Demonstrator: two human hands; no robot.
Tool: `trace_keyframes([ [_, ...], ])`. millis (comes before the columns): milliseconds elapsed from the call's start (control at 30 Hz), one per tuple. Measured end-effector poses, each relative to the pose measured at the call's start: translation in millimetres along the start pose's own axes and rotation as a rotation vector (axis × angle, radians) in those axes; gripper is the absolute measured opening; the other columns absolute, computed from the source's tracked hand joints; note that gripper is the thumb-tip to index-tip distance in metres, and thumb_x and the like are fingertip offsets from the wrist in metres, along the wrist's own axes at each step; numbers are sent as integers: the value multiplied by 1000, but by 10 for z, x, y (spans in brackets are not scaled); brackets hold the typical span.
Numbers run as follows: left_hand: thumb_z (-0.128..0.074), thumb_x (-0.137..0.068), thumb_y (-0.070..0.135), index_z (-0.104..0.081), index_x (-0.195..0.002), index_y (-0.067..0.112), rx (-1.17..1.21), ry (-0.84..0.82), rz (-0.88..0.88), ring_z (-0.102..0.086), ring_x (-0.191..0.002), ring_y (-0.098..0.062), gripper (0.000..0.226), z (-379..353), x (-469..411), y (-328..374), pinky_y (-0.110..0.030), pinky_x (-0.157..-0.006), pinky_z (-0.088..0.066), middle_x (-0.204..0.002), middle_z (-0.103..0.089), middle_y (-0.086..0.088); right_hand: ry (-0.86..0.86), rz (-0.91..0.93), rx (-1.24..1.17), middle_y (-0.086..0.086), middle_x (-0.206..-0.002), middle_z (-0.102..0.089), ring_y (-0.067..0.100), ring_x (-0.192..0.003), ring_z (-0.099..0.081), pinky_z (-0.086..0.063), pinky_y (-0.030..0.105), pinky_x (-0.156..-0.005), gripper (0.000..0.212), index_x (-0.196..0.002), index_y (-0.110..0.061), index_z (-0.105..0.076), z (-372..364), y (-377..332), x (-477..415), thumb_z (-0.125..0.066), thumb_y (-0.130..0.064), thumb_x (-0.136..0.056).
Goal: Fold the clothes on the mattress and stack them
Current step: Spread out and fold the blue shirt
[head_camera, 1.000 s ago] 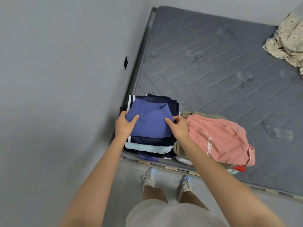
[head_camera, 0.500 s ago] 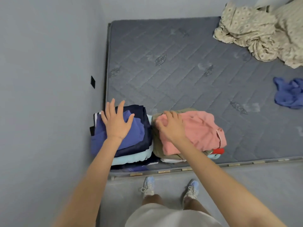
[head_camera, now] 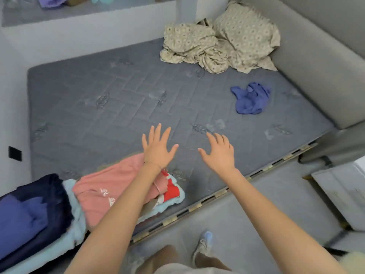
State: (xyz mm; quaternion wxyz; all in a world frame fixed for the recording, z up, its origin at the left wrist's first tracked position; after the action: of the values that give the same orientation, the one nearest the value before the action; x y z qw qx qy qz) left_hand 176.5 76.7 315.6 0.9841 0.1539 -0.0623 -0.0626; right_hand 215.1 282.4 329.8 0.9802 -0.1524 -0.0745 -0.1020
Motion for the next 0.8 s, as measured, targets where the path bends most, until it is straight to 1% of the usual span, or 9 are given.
trace_keyframes([
  [167, -42, -95, 57, -19, -153, 31, 7, -58, -82, 7, -150, -22, 68, -373, -423, 1067, -50, -117, 7, -163, 0, -2, -13, -94, 24, 8, -160, -24, 28, -149, -14, -21, 43, -116, 71, -155, -26, -23, 383, 1110, -297, -50, -53, -95],
  [333, -38, -95, 59, -13, -154, 32, -24, -157, -107, 12, -149, -21, 70, -703, -856, 1770, -51, -118, 8, -163, 8, -1, -33, -163, -1, 9, -161, -21, 29, -149, -12, -21, 44, -116, 71, -155, -26, -20, 596, 1917, -635, -47, -55, -96],
  [533, -40, -95, 57, -11, -154, 33, -22, -215, -148, 12, -149, -21, 70, -1011, -1519, 2512, -51, -118, 9, -163, 8, -1, -18, -232, -6, 9, -161, -21, 28, -149, -12, -20, 43, -115, 73, -155, -26, -20, 782, 2607, -1209, -49, -56, -95],
  [800, -39, -95, 59, -10, -154, 32, -35, -276, -177, 11, -149, -22, 71, -1385, -2586, 3380, -52, -117, 8, -163, 8, 0, -21, -287, 15, 7, -160, -23, 26, -149, -13, -20, 42, -116, 74, -155, -27, -21, 1131, 3317, -2028, -50, -56, -94],
])
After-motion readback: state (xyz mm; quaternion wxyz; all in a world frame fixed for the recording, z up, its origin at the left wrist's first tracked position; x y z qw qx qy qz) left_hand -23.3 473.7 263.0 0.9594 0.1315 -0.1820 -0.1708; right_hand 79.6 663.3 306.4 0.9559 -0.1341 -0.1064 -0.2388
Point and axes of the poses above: each hand's wrist, its own x-axis away from the middle knuckle, its own z-axis out of the back of the hand, y = z × x, the point moved 2 cm from there along -x, towards the middle knuckle
